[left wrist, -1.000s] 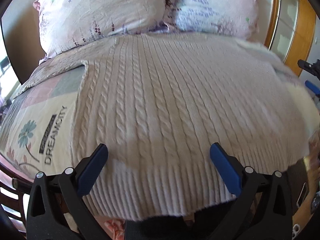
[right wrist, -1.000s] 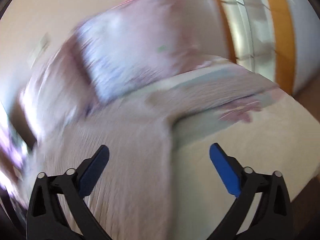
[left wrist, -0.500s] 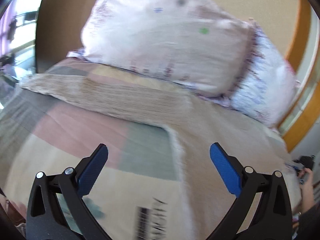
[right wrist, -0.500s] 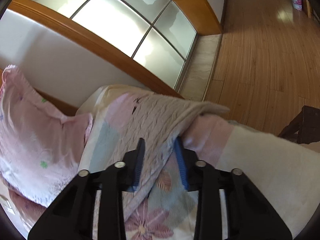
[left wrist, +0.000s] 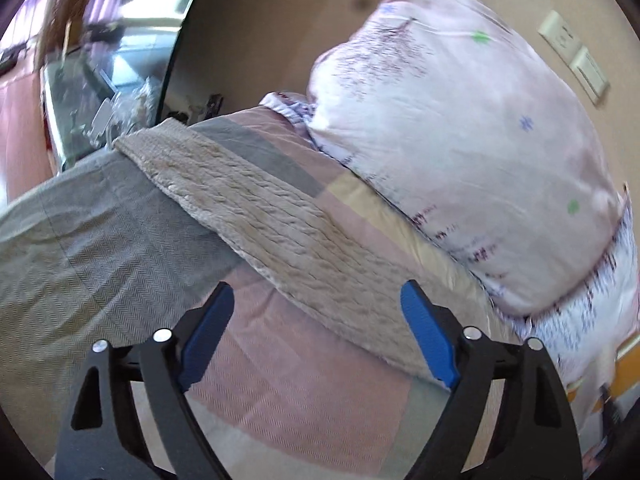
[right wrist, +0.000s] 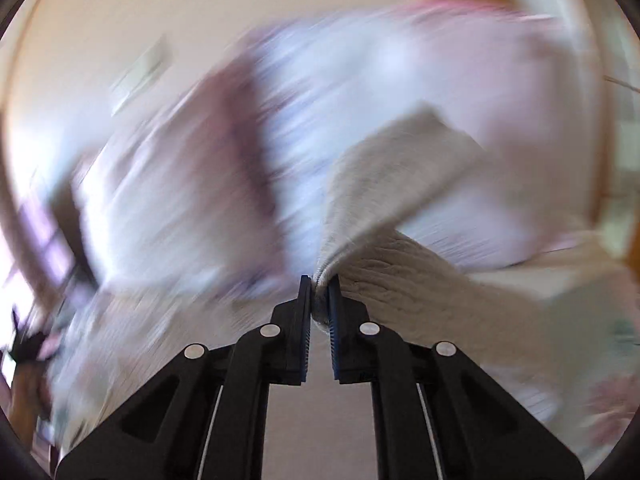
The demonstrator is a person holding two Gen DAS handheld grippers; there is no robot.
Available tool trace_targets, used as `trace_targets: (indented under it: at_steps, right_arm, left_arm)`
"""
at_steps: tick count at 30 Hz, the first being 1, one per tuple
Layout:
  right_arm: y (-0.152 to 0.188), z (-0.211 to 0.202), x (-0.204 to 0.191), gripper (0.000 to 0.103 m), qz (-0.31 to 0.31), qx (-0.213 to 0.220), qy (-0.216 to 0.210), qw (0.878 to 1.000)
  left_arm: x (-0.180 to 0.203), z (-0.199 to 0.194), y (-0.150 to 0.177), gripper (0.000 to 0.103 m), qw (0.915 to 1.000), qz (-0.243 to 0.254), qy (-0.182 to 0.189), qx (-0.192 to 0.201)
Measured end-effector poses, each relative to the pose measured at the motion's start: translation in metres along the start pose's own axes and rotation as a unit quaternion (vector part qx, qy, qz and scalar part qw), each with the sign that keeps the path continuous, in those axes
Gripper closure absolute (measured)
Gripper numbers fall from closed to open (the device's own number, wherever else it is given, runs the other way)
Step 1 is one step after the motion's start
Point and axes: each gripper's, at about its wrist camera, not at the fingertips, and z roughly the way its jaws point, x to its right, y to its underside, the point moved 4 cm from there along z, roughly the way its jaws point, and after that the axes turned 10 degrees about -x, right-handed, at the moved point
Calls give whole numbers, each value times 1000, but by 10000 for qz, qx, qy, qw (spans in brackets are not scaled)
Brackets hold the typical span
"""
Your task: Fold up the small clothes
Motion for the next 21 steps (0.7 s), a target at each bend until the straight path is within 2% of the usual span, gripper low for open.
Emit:
trace_targets:
  at_steps: [1, 2, 3, 4, 5, 6, 8, 11, 13, 16, 17, 19, 20, 21]
  right_arm:
    - [18, 33, -39, 85, -378, -726, -454, 9956]
    - [31, 50, -60, 79, -558, -1134, -692, 9896]
    - [47, 65, -80, 79, -726, -1494, -866, 9823]
    - [56, 69, -89, 76, -780, -1570, -900, 9804]
    - [59, 69, -89, 64, -765, -1548, -894, 9809]
    - [56, 65, -82, 45, -620, -1422, -843, 9843]
    - [42, 50, -55, 31, -201, -1100, -662, 9915]
    - [26, 24, -6, 27, 304, -822, -386, 9954]
    - [27, 6, 24, 23, 571, -679, -79, 9960]
    - [36, -7, 59, 22, 837, -660, 154, 9942]
    - [39, -11, 71, 22, 967, -668, 210, 9928]
    - [53, -15, 85, 22, 1114, -681, 228, 9912]
    - [56, -18, 92, 22, 1167, -677, 237, 9906]
    - [61, -23, 98, 22, 1201, -643, 270, 9903]
  left_arm:
    - [-6, 5, -6, 23, 9999, -141, -19, -15]
    - [-10, 1, -5, 25, 9998, -216, -6, -3]
    - [-15, 2, -8, 25, 9995, -321, -2, 7]
    - [-23, 5, -15, 26, 9988, -491, 26, 29]
    - [-29, 4, -14, 26, 9982, -599, 46, 30]
    - [-39, 8, -20, 27, 9966, -818, 115, -19]
    - [-56, 16, -27, 39, 9922, -1212, 269, -128]
    - [-78, 23, -39, 57, 9836, -1719, 550, -61]
    - [-90, 28, -48, 64, 9779, -1984, 659, -72]
    - [-100, 35, -59, 82, 9742, -2171, 592, -144]
    - [-101, 36, -61, 94, 9744, -2183, 506, -162]
    - [-89, 33, -66, 96, 9775, -2081, 330, -135]
    - [-73, 28, -69, 96, 9819, -1870, 291, -84]
    - [-49, 22, -71, 96, 9889, -1458, 290, -36]
